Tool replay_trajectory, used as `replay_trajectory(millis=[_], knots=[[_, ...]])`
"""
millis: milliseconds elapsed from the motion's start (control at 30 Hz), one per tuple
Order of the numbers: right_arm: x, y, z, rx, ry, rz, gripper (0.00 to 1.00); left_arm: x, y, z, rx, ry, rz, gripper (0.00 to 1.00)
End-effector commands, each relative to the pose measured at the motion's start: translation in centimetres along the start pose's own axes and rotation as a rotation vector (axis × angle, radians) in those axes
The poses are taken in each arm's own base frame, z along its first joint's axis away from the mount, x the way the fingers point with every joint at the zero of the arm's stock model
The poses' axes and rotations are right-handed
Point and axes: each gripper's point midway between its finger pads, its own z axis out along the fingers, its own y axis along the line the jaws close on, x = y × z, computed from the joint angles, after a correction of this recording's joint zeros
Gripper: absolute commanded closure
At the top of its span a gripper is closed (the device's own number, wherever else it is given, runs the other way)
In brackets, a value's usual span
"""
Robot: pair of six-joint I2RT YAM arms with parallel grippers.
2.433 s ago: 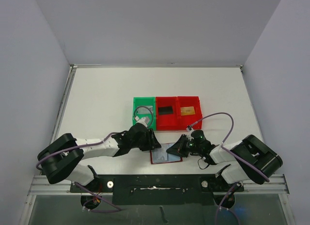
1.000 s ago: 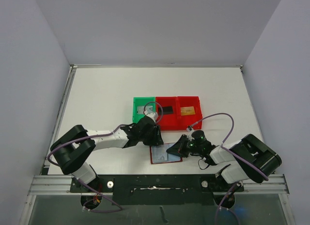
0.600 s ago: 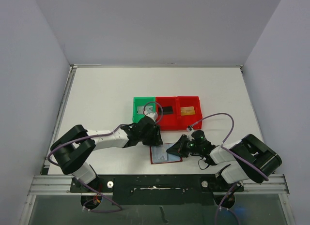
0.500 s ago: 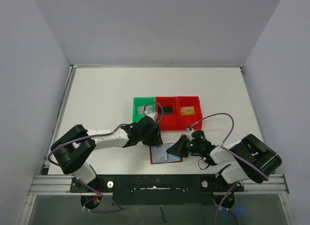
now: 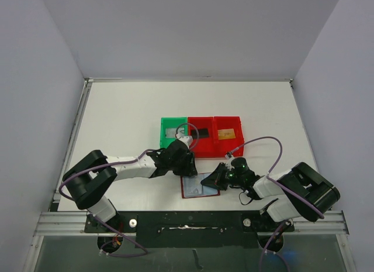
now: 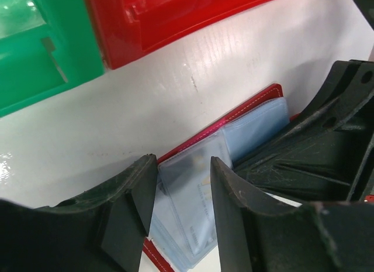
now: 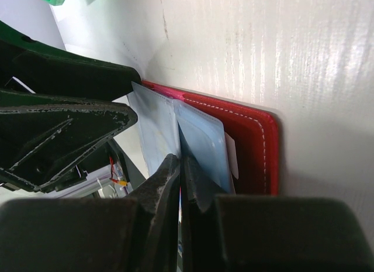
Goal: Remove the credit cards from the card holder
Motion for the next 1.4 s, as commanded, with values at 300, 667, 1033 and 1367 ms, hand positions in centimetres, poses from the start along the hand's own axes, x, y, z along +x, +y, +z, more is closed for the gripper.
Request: replay_trajectory(millis=[300,667,1033,1367], knots=[[0.5,-7.7,-1.1,0.298,-0.039,0.044,1.00,-1.6,-4.8,-1.0,0.170,-0.020,0.058,0.65],[0.3,-7.6,-1.2,0.302,-0.047,0.043,1.00,-2.2,-6.5,-2.9,0.242,-0.042,0.040,0.65],[-0.1,-6.4,-1.1,0.259,-0.060,0.029,0.92,0.4,-6.3,-2.4,0.289,0.048,-0.017,0.65],[-2.9,-0.2,-2.4,0.104,-0.169,-0.063,0.74,1.7,-5.6,-2.6,0.310,0.044,-0.170,0.65]])
